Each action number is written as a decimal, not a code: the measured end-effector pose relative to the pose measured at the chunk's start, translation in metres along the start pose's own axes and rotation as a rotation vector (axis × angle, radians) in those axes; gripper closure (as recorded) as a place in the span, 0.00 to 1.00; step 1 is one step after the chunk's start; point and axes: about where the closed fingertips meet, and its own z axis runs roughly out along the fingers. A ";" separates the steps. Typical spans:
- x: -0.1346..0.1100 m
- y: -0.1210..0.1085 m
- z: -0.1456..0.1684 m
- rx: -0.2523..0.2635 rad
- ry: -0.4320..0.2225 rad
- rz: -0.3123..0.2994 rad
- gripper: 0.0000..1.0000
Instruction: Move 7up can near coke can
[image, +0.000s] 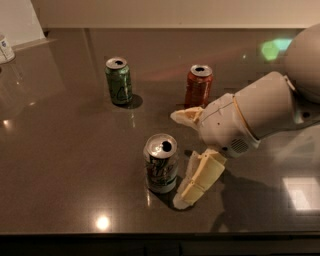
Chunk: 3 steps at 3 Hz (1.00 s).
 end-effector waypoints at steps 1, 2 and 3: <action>-0.008 0.008 0.013 -0.023 -0.058 -0.007 0.18; -0.016 0.008 0.022 -0.030 -0.097 -0.017 0.41; -0.022 0.000 0.014 0.000 -0.105 -0.007 0.65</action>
Offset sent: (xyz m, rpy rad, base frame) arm -0.0028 0.0405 -0.0076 0.1515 0.0081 0.0491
